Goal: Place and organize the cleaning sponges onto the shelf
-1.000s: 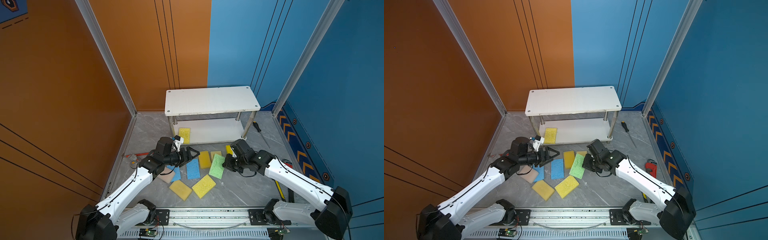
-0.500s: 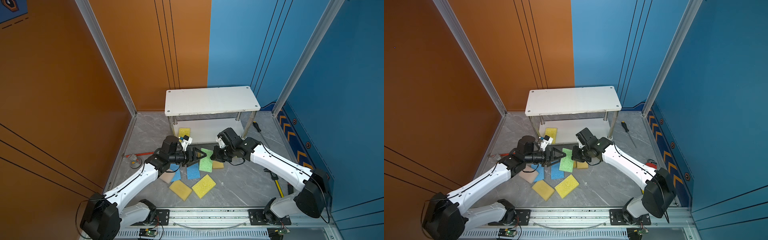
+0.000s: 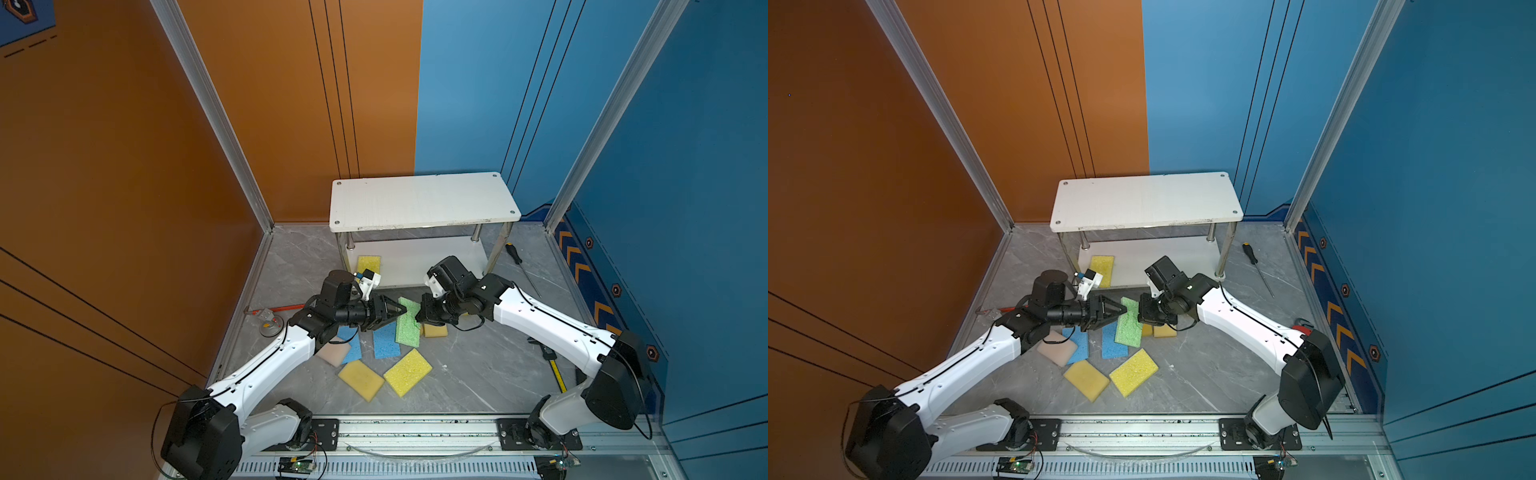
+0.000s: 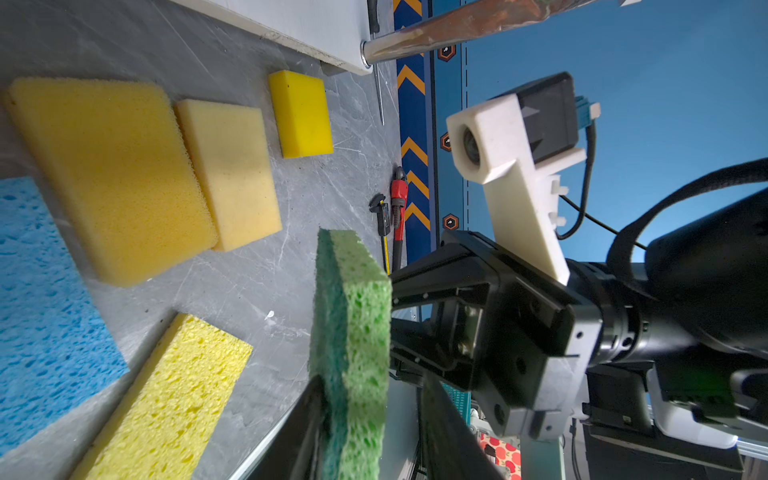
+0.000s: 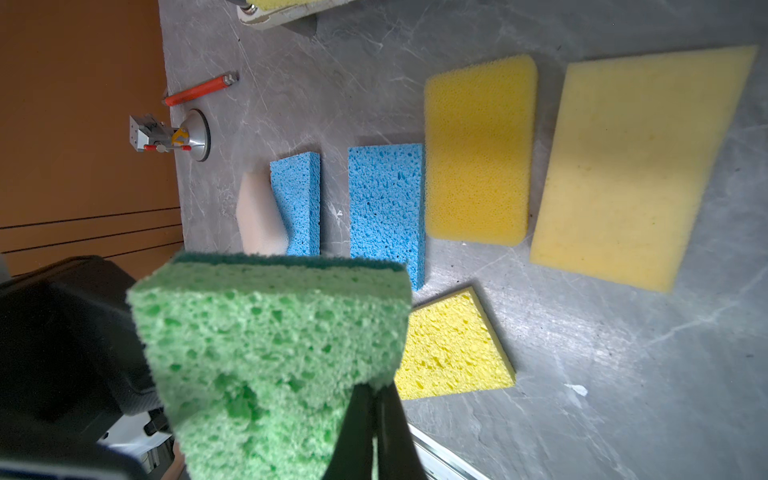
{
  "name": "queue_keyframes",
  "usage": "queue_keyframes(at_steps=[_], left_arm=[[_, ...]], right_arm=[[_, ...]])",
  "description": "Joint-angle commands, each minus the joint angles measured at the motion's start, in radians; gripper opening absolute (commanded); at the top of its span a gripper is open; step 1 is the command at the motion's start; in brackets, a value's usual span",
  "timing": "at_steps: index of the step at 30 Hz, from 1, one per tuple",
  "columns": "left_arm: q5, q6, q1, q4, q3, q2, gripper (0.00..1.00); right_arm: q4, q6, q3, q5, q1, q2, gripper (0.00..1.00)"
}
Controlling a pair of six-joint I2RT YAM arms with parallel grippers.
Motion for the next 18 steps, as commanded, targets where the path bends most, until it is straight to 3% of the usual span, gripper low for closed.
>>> queue_keyframes(at_steps=[1,9,12,16,18], left_arm=[[-0.021,0.036,0.006,-0.044,0.005,-0.007,0.32],[-0.037,0.056,0.007,-0.083,0.014,0.006,0.20],[-0.039,0.056,0.010,-0.080,0.015,0.009,0.17],[-0.038,-0.011,0.035,-0.001,-0.024,-0.006,0.17],[-0.041,-0.074,0.052,0.082,-0.059,-0.021,0.17]], right_arm=[[-0.031,-0.020,0.032,-0.007,0.016,-0.009,0.06],[-0.031,-0.017,0.033,-0.004,0.024,-0.026,0.10],[-0.031,-0.017,0.036,-0.007,0.019,-0.035,0.25],[-0.028,-0.011,0.037,-0.015,-0.017,-0.073,0.55],[-0.014,0.003,0.022,-0.022,-0.041,-0.103,0.61]])
